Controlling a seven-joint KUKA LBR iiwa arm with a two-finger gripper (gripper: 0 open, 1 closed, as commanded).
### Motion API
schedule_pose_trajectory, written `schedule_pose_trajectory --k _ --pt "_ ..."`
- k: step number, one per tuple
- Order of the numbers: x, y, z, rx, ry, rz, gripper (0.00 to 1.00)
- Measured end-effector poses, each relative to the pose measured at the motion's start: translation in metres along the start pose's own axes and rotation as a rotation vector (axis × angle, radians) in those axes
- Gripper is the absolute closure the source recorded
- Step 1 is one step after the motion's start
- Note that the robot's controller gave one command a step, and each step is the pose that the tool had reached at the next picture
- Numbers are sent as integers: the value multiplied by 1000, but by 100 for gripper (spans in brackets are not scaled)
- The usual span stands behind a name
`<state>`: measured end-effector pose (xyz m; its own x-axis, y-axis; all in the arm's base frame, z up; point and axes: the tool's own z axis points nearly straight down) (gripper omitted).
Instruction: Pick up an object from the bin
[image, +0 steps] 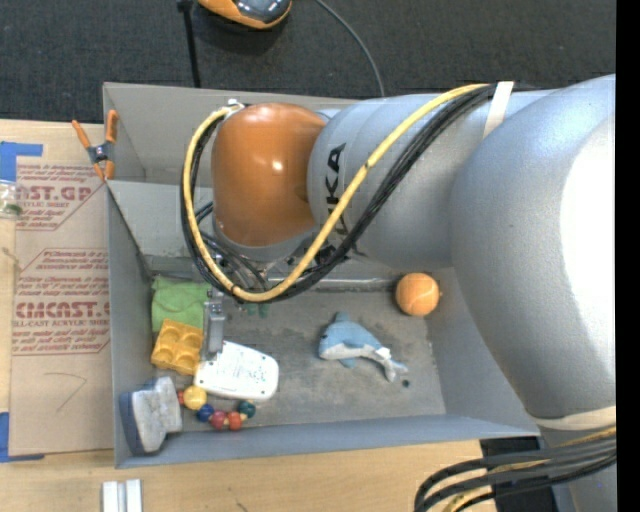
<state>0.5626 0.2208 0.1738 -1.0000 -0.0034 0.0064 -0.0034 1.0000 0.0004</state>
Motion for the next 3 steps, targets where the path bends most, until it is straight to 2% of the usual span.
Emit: schedule_pose_trajectory --k 1,2,3 --pt "-2 -1 -5 -1 -7 2 0" --pt "8 8 38 -2 -11 -58 0" --pt "22 5 77 0 -7 -264 0"
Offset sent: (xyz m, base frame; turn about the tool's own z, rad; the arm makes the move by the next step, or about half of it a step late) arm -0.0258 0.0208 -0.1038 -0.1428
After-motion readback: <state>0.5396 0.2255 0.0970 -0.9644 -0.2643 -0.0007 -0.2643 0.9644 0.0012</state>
